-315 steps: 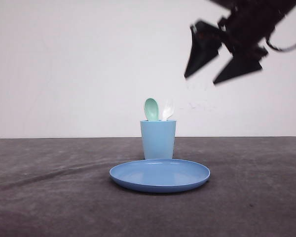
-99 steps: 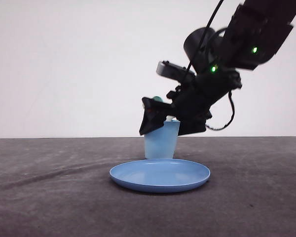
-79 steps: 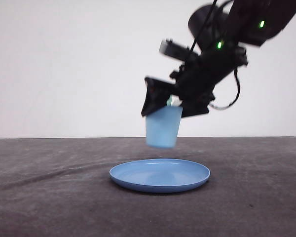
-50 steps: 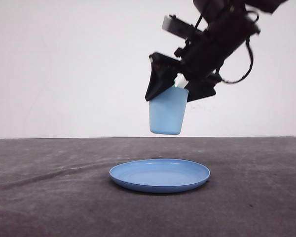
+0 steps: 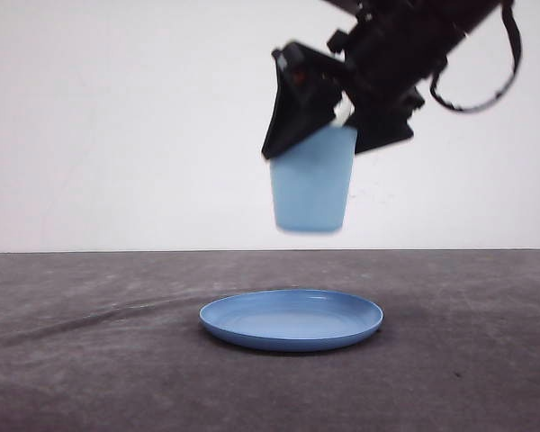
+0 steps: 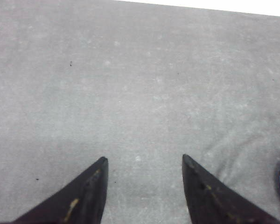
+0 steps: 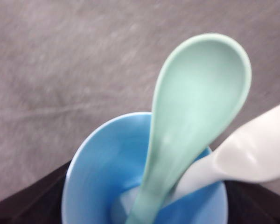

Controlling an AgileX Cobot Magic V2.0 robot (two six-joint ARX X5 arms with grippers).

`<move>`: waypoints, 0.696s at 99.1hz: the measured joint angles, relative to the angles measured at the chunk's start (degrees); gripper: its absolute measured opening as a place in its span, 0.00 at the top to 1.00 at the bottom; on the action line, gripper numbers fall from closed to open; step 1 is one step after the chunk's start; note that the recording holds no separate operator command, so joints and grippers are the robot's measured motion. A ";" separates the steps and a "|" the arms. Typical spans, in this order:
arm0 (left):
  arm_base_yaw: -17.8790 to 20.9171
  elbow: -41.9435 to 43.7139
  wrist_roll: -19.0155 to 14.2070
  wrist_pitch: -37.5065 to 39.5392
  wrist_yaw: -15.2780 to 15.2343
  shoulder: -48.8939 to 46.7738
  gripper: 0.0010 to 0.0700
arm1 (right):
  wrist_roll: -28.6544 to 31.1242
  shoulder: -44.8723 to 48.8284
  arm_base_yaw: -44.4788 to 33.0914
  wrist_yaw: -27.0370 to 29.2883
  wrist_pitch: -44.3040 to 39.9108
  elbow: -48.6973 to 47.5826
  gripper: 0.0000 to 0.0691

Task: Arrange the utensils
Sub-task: 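Lift the cup with the right gripper above the blue plate, then lower the cup onto the plate center and open the right gripper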

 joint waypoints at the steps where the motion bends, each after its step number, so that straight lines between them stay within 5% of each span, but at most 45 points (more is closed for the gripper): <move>1: 0.00 0.00 0.00 0.00 0.00 0.00 0.58 | -0.02 0.00 0.15 0.00 0.48 -0.46 0.28; 29: 0.00 0.00 0.00 0.00 0.00 0.00 0.58 | -0.04 0.15 2.73 2.45 14.84 -10.14 0.28; 69: 0.00 0.00 0.00 0.00 0.00 0.00 0.58 | -0.20 6.93 3.06 3.08 19.69 -10.32 0.28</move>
